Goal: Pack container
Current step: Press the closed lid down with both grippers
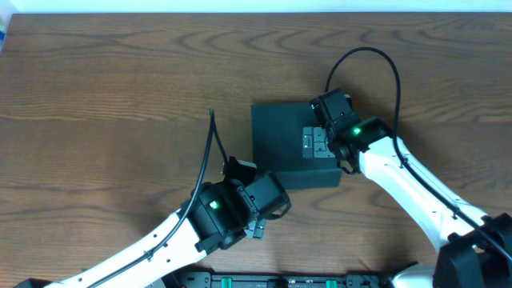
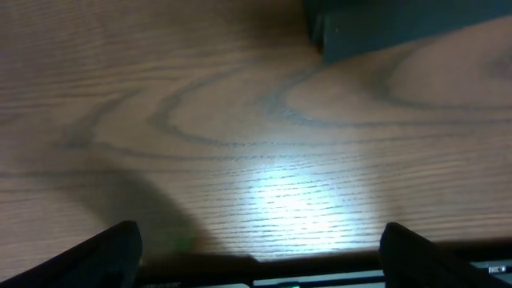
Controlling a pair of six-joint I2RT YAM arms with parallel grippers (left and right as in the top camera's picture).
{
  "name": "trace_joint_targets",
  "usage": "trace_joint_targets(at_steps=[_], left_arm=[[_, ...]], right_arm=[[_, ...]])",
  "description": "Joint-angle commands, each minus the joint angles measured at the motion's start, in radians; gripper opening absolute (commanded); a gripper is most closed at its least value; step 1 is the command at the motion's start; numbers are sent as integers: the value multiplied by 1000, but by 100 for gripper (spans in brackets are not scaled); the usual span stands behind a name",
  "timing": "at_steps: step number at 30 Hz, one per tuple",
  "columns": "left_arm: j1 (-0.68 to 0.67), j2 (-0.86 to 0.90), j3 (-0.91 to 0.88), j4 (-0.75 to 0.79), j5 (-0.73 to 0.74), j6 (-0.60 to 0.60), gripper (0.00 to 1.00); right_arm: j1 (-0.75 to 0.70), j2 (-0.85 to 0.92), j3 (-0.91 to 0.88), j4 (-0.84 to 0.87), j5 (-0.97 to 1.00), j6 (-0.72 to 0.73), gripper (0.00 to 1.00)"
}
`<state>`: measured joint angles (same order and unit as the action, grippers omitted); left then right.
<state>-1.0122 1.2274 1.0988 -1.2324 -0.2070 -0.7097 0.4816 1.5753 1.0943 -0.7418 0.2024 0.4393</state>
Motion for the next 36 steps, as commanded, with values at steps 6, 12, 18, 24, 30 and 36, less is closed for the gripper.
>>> trace_joint_targets(at_steps=[6, 12, 18, 24, 30, 36], left_arm=[[-82, -5, -8, 41, -33, -45, 96], [-161, -5, -8, 72, -29, -58, 96], [-174, -3, -13, 104, -19, -57, 96], [-174, 64, -31, 168, -10, -57, 96], [-174, 226, -30, 229, -15, -58, 96], [-174, 302, -30, 299, -78, -53, 96]], right_arm=[[-12, 14, -93, 21, 26, -6, 99], [-49, 14, -115, 31, 26, 18, 99], [-106, 14, -116, 30, 16, 20, 99], [-148, 14, -116, 48, -9, 19, 99], [-163, 14, -116, 47, -8, 16, 99], [-163, 14, -119, 51, -4, 7, 99]])
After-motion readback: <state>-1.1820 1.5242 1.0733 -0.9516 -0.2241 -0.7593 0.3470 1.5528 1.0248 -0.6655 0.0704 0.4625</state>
